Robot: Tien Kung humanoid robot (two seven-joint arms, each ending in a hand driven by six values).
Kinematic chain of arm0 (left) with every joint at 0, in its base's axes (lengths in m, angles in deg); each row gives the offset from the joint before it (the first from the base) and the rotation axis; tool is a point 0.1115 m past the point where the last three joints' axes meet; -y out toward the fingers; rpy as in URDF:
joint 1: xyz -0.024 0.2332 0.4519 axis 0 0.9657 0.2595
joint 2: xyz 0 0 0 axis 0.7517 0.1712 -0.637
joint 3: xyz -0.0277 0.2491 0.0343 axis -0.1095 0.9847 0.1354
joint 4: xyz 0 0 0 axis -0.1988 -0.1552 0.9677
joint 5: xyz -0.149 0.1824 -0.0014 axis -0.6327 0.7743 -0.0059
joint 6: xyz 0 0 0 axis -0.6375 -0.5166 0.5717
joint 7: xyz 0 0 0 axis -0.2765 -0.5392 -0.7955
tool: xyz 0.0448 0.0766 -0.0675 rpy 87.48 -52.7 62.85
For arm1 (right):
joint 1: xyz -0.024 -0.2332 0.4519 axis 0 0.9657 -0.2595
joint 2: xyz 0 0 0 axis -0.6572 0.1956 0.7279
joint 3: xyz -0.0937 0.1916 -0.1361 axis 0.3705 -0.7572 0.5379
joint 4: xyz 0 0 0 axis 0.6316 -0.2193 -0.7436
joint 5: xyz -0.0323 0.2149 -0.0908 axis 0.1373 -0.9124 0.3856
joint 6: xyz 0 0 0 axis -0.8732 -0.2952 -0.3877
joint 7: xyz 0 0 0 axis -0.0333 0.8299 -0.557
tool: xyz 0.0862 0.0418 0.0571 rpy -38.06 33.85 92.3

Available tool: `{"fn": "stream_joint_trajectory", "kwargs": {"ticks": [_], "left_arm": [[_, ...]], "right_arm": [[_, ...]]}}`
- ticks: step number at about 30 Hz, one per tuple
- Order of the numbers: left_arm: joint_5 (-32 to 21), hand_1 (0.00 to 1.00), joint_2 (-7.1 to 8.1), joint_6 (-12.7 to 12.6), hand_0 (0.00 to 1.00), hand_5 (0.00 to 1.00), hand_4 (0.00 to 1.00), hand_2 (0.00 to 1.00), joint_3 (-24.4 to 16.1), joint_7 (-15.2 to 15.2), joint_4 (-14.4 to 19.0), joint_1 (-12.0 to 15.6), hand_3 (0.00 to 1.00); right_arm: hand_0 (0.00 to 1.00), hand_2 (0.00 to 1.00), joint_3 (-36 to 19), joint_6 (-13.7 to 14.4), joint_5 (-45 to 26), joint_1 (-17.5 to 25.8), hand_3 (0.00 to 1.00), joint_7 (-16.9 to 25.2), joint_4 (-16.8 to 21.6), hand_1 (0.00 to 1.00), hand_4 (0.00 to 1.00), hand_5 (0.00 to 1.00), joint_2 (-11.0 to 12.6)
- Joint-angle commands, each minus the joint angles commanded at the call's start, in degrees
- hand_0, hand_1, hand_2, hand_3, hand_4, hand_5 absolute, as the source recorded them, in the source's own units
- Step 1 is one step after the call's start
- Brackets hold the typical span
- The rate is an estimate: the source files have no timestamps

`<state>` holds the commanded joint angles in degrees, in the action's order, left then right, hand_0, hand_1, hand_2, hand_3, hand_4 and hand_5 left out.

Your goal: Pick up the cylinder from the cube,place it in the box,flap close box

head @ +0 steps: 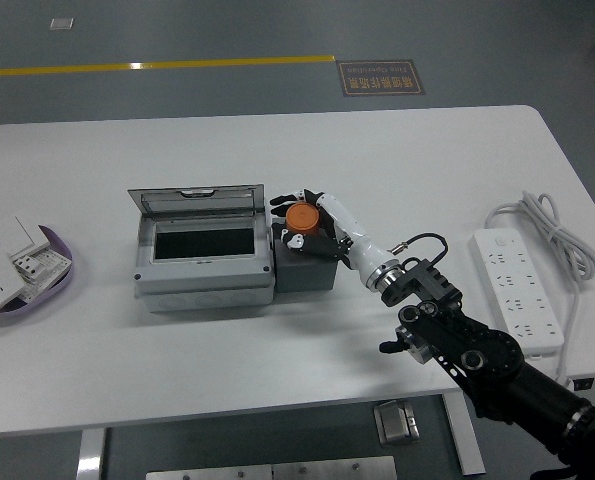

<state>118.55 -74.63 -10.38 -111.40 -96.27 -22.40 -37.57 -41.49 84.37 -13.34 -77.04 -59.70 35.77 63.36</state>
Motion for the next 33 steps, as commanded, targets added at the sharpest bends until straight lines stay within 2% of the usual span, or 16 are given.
{"fn": "stream_joint_trajectory", "kwargs": {"ticks": [1, 2, 7, 8, 13, 14, 19, 20, 23, 25, 26, 33], "left_arm": [[0.00, 0.625, 0.00, 0.00, 0.625, 0.208, 0.689, 0.587, 0.00, 0.00, 0.00, -0.01, 0.643], [0.00, 0.625, 0.00, 0.01, 0.625, 0.209, 0.689, 0.587, 0.00, 0.00, 0.00, -0.02, 0.643], [0.12, 0.625, 0.04, 0.00, 0.625, 0.209, 0.689, 0.587, -0.13, 0.01, 0.02, -0.10, 0.643], [0.13, 0.625, 0.06, 0.00, 0.625, 0.209, 0.689, 0.586, -0.13, 0.03, 0.02, -0.11, 0.641], [-0.11, 0.625, 0.04, 0.01, 0.625, 0.209, 0.689, 0.586, 0.11, 0.20, -0.04, -0.12, 0.641], [-0.13, 0.625, 0.03, -0.01, 0.624, 0.208, 0.688, 0.586, 0.12, 0.24, -0.04, -0.12, 0.642], [-0.13, 0.625, 0.00, -0.01, 0.624, 0.208, 0.688, 0.586, 0.13, 0.24, -0.02, -0.07, 0.642], [-0.13, 0.625, -0.01, -0.01, 0.624, 0.207, 0.689, 0.586, 0.11, 0.24, -0.02, -0.06, 0.642], [-0.16, 0.625, -0.04, -0.03, 0.624, 0.207, 0.689, 0.586, 0.10, 0.25, -0.02, -0.04, 0.642], [-0.22, 0.625, -0.07, -0.04, 0.624, 0.207, 0.689, 0.586, 0.14, 0.26, -0.02, -0.01, 0.642], [-0.27, 0.625, -0.08, -0.04, 0.624, 0.210, 0.688, 0.586, 0.18, 0.26, -0.02, 0.01, 0.641], [-0.18, 0.625, -0.14, -0.01, 0.624, 0.208, 0.688, 0.587, 0.16, 0.24, -0.02, 0.07, 0.639]], "right_arm": [[0.701, 0.626, 0.03, 0.01, -0.05, 0.00, 0.658, 0.00, 0.03, 0.669, 0.406, 0.006, -0.01], [0.717, 0.586, 0.06, 0.02, -0.09, -0.01, 0.618, 0.00, 0.04, 0.651, 0.168, 0.002, -0.02], [0.717, 0.586, 0.43, 0.07, -0.52, -0.10, 0.618, -0.12, 0.18, 0.651, 0.168, 0.002, -0.12], [0.591, 0.522, 0.51, 0.08, -0.61, -0.12, 0.522, -0.16, 0.23, 0.581, 0.002, 0.002, -0.15], [0.591, 0.522, 1.08, 0.16, -1.47, -0.17, 0.522, -0.20, 0.46, 0.581, 0.002, 0.002, -0.26], [0.468, 0.472, 1.25, 0.35, -1.74, -0.13, 0.415, -0.03, 0.56, 0.498, 0.002, 0.002, -0.30], [0.468, 0.472, 1.09, 1.29, -2.11, 0.00, 0.415, 0.91, 1.26, 0.498, 0.002, 0.002, -0.35], [0.432, 0.372, 0.77, 1.59, -2.02, 0.07, 0.338, 1.09, 1.67, 0.442, 0.002, 0.002, -0.31], [0.432, 0.372, -0.28, 2.30, -1.55, 0.35, 0.338, 1.34, 3.09, 0.442, 0.002, 0.002, -0.15], [0.432, 0.372, -1.12, 2.80, -0.99, 0.72, 0.338, 1.27, 4.79, 0.442, 0.002, 0.002, 0.02], [0.408, 0.341, -1.51, 3.06, -0.62, 0.93, 0.295, 1.17, 5.85, 0.421, 0.002, 0.002, 0.11], [0.388, 0.336, -0.57, 4.45, 3.33, 1.60, 0.290, -0.24, 13.79, 0.411, 0.002, 0.002, 0.30]]}}
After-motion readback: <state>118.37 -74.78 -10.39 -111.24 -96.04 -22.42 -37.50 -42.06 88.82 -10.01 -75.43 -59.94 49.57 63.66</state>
